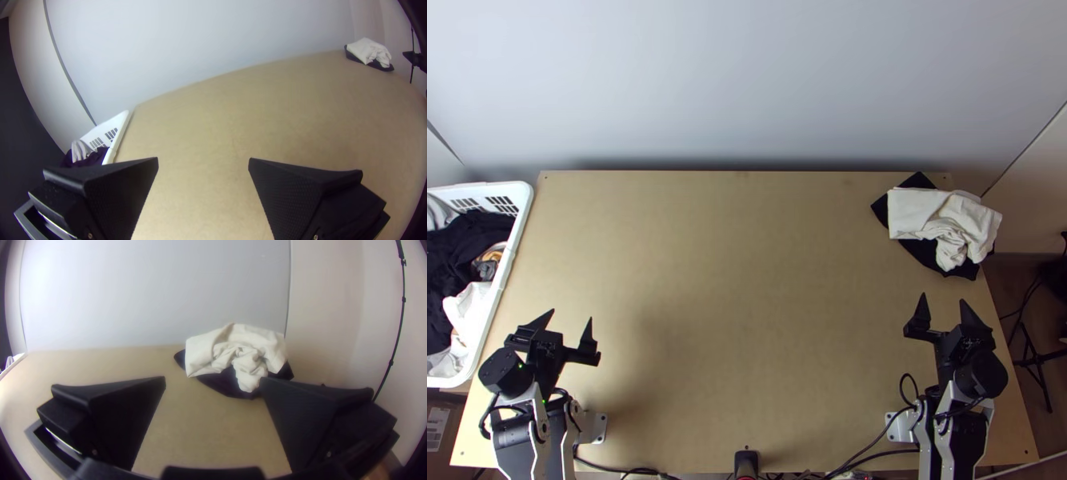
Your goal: Fold the t-shirt
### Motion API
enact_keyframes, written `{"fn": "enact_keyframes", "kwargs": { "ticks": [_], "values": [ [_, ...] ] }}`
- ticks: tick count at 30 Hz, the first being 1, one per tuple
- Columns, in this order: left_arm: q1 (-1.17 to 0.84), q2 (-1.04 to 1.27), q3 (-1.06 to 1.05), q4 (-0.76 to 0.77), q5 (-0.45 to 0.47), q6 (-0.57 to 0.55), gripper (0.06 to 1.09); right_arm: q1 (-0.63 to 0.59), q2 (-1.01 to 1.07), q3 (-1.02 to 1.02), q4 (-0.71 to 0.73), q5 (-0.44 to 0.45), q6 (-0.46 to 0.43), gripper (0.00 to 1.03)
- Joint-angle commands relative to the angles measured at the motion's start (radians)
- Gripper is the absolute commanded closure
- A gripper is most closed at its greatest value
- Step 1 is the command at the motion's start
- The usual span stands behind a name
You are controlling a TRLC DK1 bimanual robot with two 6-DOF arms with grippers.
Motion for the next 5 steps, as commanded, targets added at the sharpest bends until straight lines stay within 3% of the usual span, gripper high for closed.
{"fn": "enact_keyframes", "kwargs": {
  "ticks": [1, 5],
  "values": [
    [-0.002, -0.002, -0.001, -0.022, -0.028, 0.065, 0.10, 0.001, 0.000, 0.000, 0.000, -0.001, 0.001, 0.04],
    [0.000, -0.002, -0.003, -0.019, -0.048, 0.063, 0.10, -0.001, 0.000, 0.000, -0.001, -0.001, 0.001, 0.04]
  ]
}}
